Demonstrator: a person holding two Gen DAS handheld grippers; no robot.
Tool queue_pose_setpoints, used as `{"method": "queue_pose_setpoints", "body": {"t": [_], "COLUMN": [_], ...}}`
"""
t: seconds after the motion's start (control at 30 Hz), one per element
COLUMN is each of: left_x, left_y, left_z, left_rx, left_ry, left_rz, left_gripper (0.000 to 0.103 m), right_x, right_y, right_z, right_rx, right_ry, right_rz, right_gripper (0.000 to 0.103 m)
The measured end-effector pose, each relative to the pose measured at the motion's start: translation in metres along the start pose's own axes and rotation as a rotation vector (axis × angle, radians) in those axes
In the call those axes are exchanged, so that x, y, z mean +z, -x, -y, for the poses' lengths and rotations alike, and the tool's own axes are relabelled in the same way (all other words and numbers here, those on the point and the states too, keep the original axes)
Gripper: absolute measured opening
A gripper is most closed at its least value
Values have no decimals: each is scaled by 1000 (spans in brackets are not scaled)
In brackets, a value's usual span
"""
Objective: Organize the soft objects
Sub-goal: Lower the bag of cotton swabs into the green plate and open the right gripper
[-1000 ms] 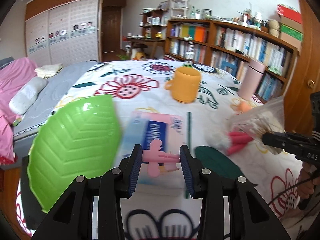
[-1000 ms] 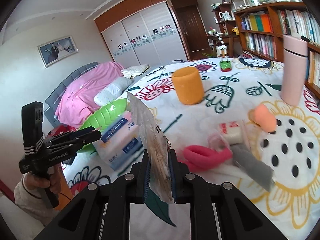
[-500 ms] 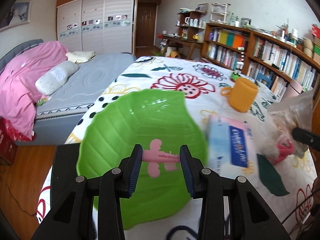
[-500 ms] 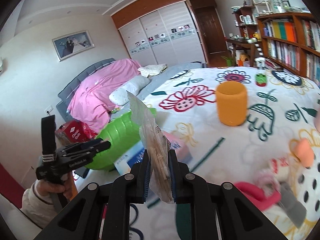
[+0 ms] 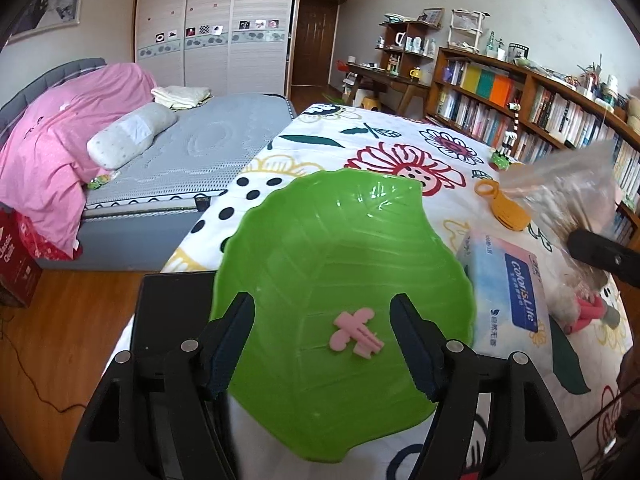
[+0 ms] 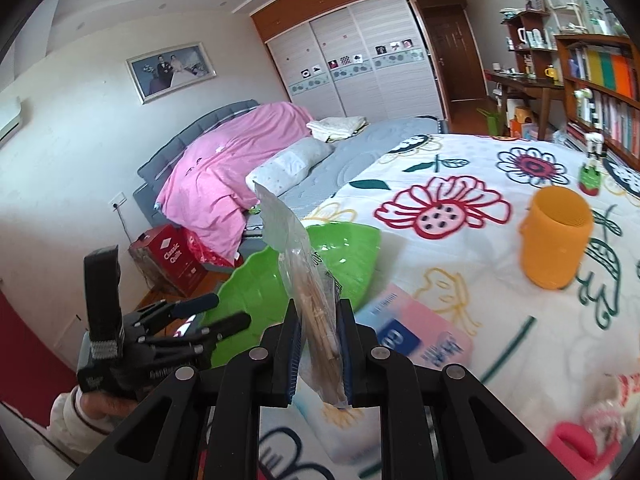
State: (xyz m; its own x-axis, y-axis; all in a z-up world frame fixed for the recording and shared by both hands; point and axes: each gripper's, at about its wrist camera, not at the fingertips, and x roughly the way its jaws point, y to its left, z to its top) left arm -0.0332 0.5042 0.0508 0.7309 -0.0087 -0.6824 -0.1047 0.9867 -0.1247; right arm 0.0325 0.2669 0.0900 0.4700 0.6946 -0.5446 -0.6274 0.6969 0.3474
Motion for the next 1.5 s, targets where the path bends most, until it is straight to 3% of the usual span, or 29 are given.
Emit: {"method": "queue_pose_setpoints", "body": {"t": [0.37,0.4,0.47,0.5,0.8,1.1,1.5], "left_x": [-6,-6,-7,-7,-7,-5,-4], "left_y": [13,14,14,15,16,19,28], "left_z": [-5,-5,-5,-6,-6,6,21], "left_rx": [10,10,7,6,2,-47,-63], "left_ry": [-32,-31,-30,-30,-34,-76,-119], "left_rz": [10,11,12,12,12,21,76], "left_gripper": [72,73,75,75,75,76,86], "right_x": [15,16,18,19,16,4,-13], "right_y": [-47,-51,-57,-58,-50,-30,0], "right_z": [-25,-26,-25,-23,-24,-22,-31], "right_rx": [18,18,19,19,-15,-127,-237], "right_ry": [6,2,-16,-29,-49,-63,-40], "right_rz": [-47,-53,-58,-56,-29,-8,38], "right_gripper": [22,25,50,54,55,55,61]}}
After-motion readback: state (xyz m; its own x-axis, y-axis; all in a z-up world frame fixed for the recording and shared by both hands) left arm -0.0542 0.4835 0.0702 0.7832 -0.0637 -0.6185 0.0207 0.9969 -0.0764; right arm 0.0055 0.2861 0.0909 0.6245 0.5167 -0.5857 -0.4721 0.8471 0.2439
